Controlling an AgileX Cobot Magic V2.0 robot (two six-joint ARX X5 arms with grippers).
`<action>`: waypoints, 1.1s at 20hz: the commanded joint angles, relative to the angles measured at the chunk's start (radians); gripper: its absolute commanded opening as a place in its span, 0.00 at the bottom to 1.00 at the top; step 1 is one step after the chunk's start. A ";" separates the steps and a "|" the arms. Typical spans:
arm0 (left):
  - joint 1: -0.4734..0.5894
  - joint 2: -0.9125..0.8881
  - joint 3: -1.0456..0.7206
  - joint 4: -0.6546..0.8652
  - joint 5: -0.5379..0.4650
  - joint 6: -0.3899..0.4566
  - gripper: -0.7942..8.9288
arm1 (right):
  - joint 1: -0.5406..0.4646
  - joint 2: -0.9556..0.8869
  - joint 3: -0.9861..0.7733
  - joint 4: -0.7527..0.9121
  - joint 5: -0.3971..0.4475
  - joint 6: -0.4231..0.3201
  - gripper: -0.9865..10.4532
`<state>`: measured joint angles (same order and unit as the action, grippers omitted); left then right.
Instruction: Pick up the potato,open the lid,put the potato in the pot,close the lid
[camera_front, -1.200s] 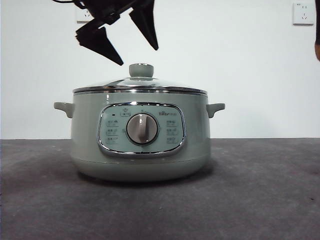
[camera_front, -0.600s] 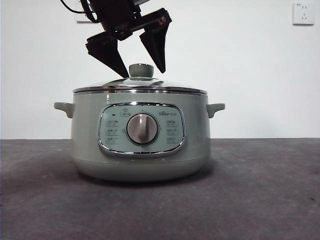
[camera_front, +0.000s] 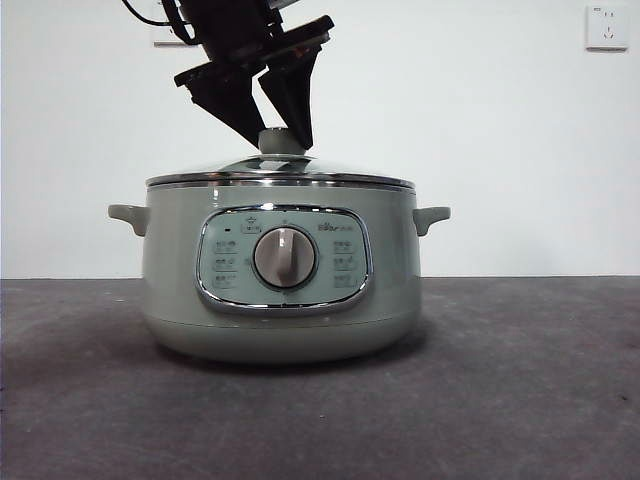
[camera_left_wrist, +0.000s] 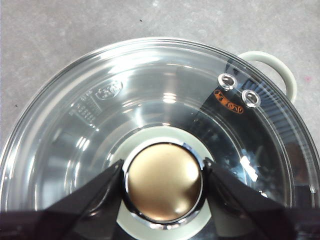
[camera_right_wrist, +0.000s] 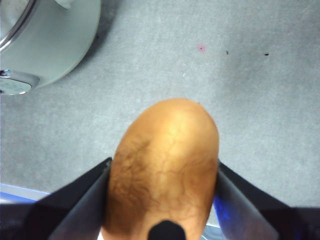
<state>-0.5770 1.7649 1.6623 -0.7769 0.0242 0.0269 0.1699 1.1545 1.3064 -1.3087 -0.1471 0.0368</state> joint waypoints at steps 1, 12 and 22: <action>-0.002 -0.004 0.000 0.007 -0.003 0.003 0.07 | 0.002 -0.001 -0.002 0.005 -0.003 -0.008 0.08; 0.048 -0.097 0.174 -0.153 -0.124 0.083 0.07 | 0.117 0.051 0.000 0.242 -0.184 0.134 0.08; 0.291 -0.103 0.174 -0.224 -0.145 0.139 0.07 | 0.443 0.472 0.331 0.355 -0.129 0.255 0.08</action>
<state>-0.2878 1.6699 1.8305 -1.0309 -0.1200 0.1570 0.6067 1.6066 1.6241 -0.9569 -0.2817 0.2787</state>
